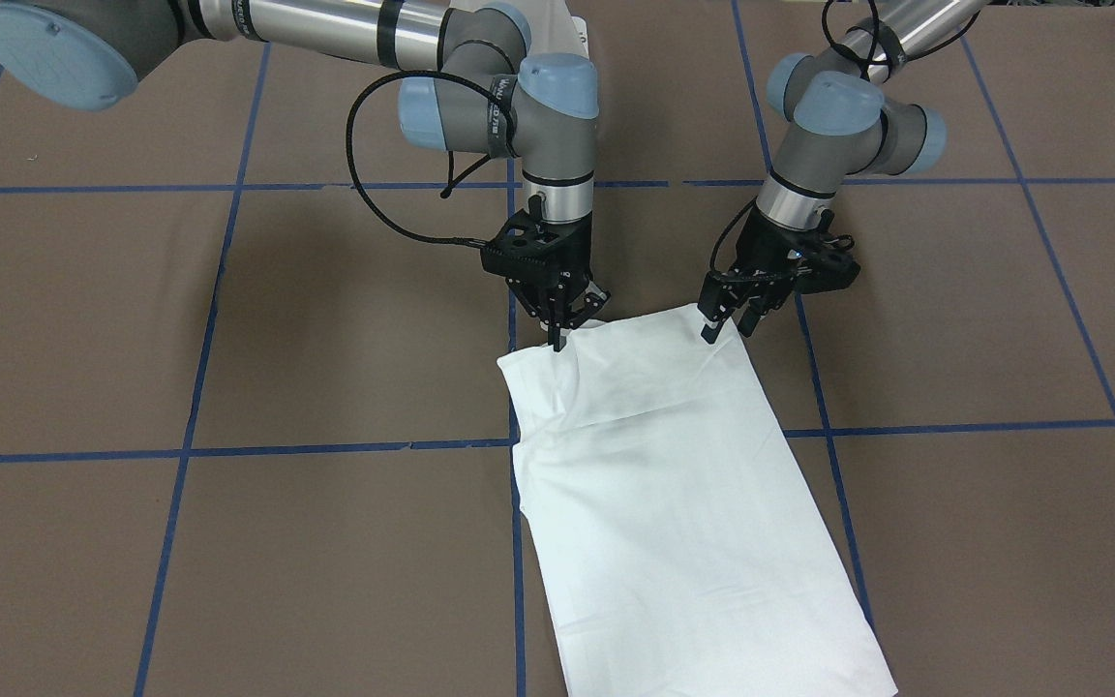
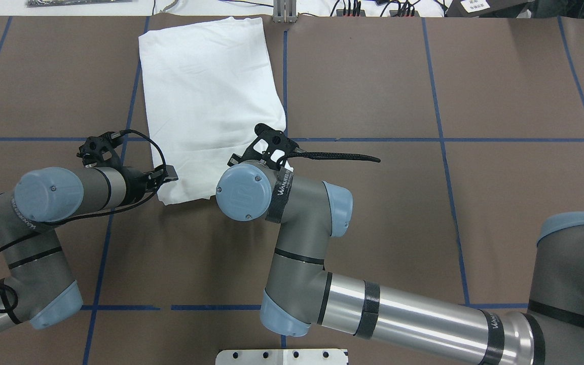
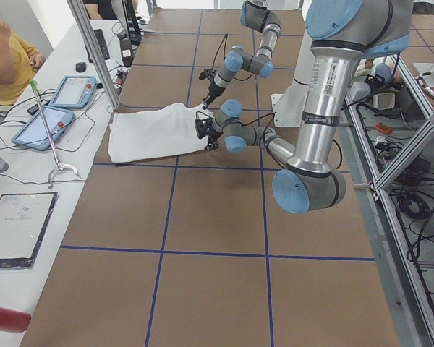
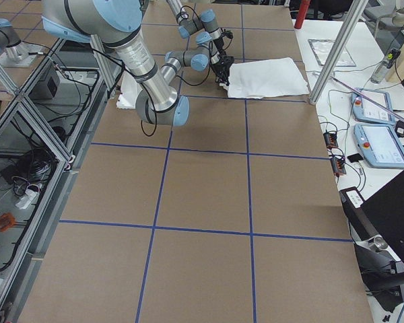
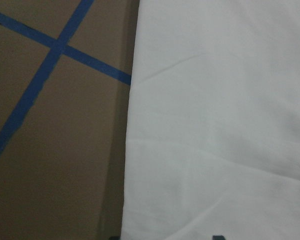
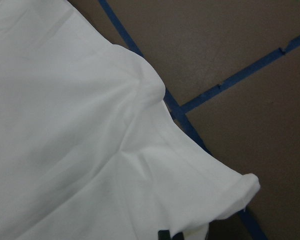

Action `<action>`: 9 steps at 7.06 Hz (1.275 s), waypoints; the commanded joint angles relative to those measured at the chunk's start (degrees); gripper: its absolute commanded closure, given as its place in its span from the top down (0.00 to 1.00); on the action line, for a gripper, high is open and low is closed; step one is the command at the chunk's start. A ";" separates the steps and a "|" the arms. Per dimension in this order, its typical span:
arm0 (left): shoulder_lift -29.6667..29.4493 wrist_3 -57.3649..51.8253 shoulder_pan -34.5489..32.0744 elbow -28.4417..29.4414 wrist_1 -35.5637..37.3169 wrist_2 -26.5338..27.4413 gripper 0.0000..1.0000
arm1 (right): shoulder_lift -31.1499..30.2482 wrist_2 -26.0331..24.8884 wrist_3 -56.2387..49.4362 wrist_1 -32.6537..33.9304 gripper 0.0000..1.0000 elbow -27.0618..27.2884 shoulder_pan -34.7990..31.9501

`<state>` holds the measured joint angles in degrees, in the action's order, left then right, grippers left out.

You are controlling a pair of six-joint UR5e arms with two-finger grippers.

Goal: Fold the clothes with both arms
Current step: 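Grasp the shirt edge nearest the robot with both grippers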

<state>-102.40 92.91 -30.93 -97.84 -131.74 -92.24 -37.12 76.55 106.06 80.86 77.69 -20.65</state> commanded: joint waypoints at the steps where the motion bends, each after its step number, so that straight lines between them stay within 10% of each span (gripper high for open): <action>1: 0.01 -0.01 0.87 -0.07 0.17 -0.13 0.68 | -0.05 0.00 0.03 0.00 0.00 0.01 0.00; 2: 0.01 -0.01 1.39 -0.07 0.17 0.04 0.61 | -0.05 0.00 -0.06 0.00 0.00 0.01 0.00; 3: 0.01 0.08 1.57 -0.24 0.17 -0.05 0.15 | -0.05 0.00 -0.06 0.00 0.00 0.01 0.00; 4: -0.08 0.08 1.75 -0.51 0.17 0.04 0.00 | -0.05 0.00 -0.06 0.00 0.00 0.01 0.00; 7: -0.51 -0.01 1.75 -8.63 5.56 -0.57 0.00 | -4.33 0.09 -2.59 0.00 0.00 5.32 -0.09; 9: -3.32 0.77 3.50 -16.83 15.61 -2.86 0.00 | -16.52 0.44 -4.10 3.57 0.00 23.12 0.17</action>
<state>-104.30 93.13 -28.59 -110.08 -121.20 -94.24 -46.61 76.82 102.89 81.80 90.26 -20.68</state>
